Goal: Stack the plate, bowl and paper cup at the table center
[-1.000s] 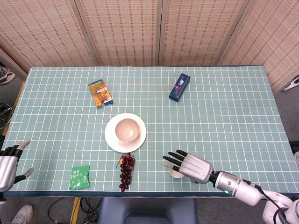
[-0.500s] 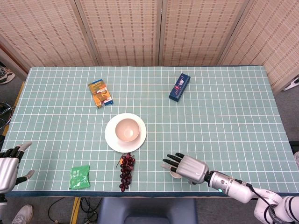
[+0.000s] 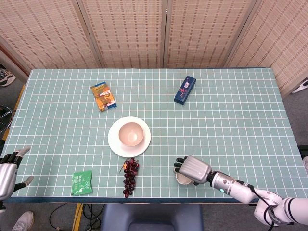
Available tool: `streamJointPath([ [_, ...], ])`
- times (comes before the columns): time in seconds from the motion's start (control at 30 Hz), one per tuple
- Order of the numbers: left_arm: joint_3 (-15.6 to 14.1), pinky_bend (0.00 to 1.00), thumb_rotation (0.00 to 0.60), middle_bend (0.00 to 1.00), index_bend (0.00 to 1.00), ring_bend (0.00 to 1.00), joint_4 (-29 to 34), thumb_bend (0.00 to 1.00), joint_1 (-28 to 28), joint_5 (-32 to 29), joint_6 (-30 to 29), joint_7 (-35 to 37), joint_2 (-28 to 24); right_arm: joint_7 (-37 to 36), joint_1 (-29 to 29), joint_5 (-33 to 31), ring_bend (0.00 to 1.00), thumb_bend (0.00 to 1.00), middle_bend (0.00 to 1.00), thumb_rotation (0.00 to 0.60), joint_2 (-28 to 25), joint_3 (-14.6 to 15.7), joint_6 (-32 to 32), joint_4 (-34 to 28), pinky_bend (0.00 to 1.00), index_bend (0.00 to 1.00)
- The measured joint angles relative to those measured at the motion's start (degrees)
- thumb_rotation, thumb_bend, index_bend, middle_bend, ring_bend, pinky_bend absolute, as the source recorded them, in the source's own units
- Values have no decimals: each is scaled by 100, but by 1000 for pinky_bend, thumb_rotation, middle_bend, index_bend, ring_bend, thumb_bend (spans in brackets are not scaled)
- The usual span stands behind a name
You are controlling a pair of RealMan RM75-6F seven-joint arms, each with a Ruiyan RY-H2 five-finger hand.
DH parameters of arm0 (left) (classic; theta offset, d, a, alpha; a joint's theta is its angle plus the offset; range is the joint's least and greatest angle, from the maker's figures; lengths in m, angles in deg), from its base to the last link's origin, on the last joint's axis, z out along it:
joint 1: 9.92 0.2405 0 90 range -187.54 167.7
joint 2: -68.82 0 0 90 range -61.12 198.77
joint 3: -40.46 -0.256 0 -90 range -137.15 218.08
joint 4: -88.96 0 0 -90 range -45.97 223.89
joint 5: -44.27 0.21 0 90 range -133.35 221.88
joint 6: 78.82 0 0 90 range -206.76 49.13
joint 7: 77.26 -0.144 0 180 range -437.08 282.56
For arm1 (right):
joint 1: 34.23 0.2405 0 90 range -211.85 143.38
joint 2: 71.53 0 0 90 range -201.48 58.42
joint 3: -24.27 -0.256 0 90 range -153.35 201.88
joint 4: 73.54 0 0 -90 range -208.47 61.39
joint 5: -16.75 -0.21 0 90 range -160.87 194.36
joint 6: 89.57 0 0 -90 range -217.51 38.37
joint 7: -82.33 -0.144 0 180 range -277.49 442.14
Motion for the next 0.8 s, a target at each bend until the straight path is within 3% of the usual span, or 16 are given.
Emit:
streamJointPath([
  [0.27,1,453,600,290,189,353,-20,0,17,-11,-25,28,-24,-127,63,-54,245,252,320,600,-37,-166,102,-24,537,358],
  [0.53,4,453,600,289,189,353,17,0,39,21,-86,14,-60,-152,407,-519,245,252,320,600,-111,-842,-6,-205,537,358],
  [0.7,-7,453,600,289,189,353,25,0,69,35,-128,11,-71,70,895,-1291,245,252,320,600,64,-1457,-574,-196,537,359],
  [0.8,-12,453,600,289,189,353,17,0,97,31,-158,32,-84,310,1175,-1802,247,252,319,600,286,-1663,-873,-78,537,358],
])
